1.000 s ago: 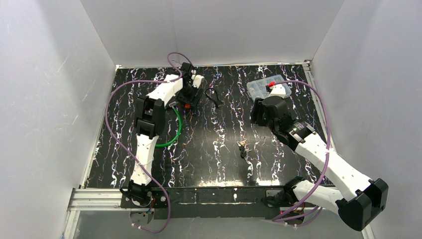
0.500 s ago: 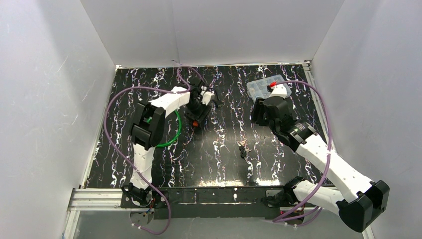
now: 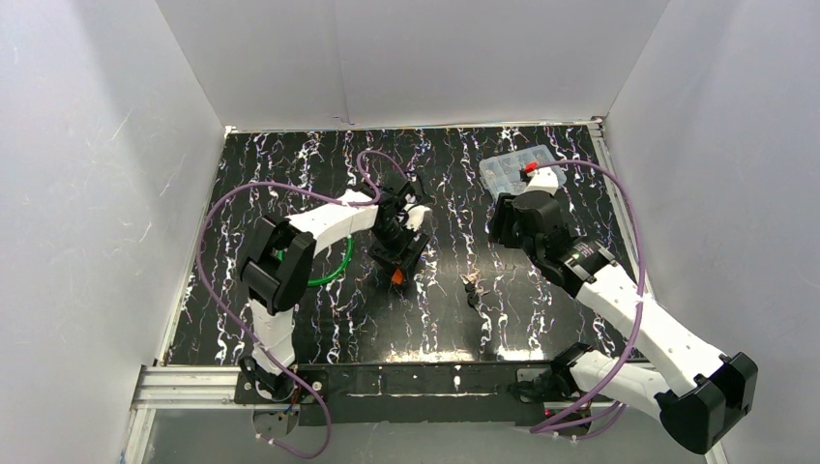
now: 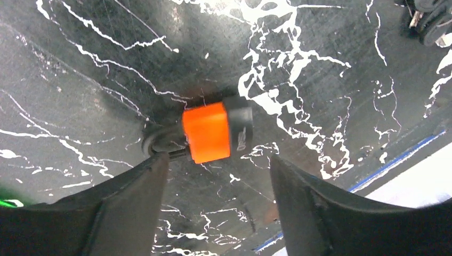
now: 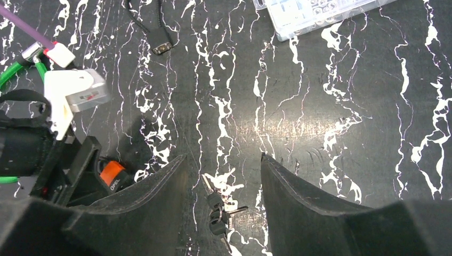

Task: Unlock with the key
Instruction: Move the lock to the center of the board.

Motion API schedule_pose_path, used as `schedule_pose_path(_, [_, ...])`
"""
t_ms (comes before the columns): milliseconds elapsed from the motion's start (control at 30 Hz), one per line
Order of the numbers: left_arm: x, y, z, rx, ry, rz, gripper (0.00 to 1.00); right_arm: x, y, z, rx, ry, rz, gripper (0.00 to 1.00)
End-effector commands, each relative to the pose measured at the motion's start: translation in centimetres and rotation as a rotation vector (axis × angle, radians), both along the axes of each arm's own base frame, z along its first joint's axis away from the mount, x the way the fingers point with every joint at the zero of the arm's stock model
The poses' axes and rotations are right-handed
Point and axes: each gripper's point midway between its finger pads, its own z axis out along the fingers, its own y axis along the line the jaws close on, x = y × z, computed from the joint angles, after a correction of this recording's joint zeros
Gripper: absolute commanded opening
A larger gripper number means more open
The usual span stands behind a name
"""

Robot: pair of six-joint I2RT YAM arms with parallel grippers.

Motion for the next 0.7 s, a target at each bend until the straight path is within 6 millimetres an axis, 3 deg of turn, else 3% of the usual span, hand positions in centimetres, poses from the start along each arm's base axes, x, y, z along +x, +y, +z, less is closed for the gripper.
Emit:
schedule_pose_path(0, [-0.8,0.2,3.8,-0.056,-0.014,-0.007,0.74,0.5,0.2,0.7,0.023,-0.034,-0.012,0.60])
schedule_pose_path(133, [-1.8,0.7,4.3,-0.058,0.000,-0.019,0.80,0.7,0.6,0.4,0.025,-0.029,-0.006,0.60])
schedule_pose_path(233, [-1.6,1.4,6.4,-0.088,-0.012,-0.011,0.90,1.5,1.1,0.2,0.009,-0.023,0.002,0.61])
schedule_pose_path(300, [-0.2,2.7,8.5,-0.121,-0.029,0.013,0.98,2.3,1.8,0.4,0.002,-0.017,0.016,0.61])
schedule_pose_path(400, [3.3,5.2,11.6,-0.176,-0.080,0.112,0.98,4.0,3.7,0.5,0.003,-0.014,0.053,0.64])
schedule_pose_path(500, [6.5,8.4,13.4,-0.201,-0.117,0.211,0.98,6.5,6.0,0.2,-0.006,0.007,0.081,0.68])
schedule_pose_path(667, [7.0,11.2,13.4,-0.167,-0.077,0.230,0.98,11.5,10.2,-1.2,-0.032,0.047,0.116,0.69])
